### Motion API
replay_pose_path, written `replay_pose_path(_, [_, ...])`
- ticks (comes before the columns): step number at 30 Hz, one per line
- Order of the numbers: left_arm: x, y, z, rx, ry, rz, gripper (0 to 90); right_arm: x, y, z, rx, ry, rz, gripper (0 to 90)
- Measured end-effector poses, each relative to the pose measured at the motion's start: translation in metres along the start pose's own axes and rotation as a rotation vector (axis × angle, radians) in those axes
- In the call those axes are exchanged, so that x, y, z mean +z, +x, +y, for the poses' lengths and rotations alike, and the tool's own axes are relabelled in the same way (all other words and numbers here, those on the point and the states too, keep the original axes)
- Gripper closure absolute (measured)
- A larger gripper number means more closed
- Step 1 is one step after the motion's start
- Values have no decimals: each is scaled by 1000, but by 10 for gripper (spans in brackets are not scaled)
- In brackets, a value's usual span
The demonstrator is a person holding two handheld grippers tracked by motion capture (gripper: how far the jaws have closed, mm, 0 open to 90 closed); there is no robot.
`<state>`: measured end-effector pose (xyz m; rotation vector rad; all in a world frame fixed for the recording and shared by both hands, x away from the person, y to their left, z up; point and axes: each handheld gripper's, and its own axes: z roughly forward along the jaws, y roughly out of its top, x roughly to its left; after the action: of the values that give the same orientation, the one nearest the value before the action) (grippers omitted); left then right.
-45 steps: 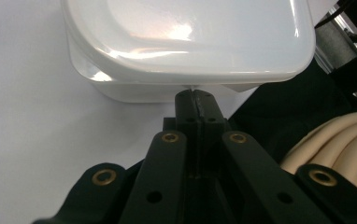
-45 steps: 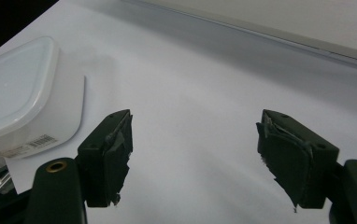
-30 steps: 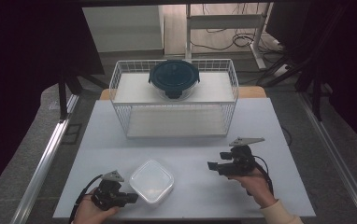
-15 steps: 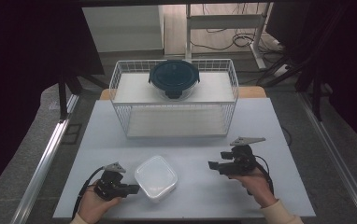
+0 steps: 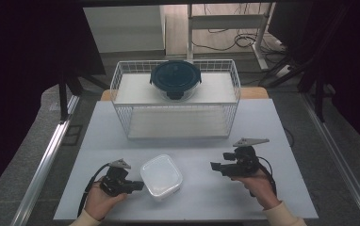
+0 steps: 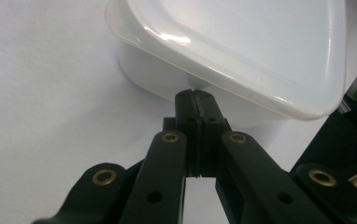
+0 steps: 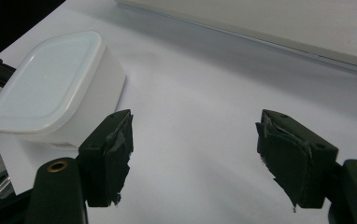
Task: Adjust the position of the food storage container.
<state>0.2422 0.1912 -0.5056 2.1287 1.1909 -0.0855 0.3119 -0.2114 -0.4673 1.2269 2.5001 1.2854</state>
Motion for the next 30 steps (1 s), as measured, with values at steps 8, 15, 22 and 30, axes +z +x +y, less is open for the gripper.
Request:
replay_pose_path(8, [8,1,11,3,0,-5,900,-1,-1,0,4,-2,-4,264])
replay_pose_path(15, [12,4,19,-8,-5,3,900,-1,0,0,2,0,-5,264])
replay_pose_path(22, [16,4,26,-4,-3,-4,900,-1,0,0,4,-3,-5,264])
replay_pose_path(30, [23,5,35,-9,-4,-10,900,-1,0,0,5,-2,-7,265])
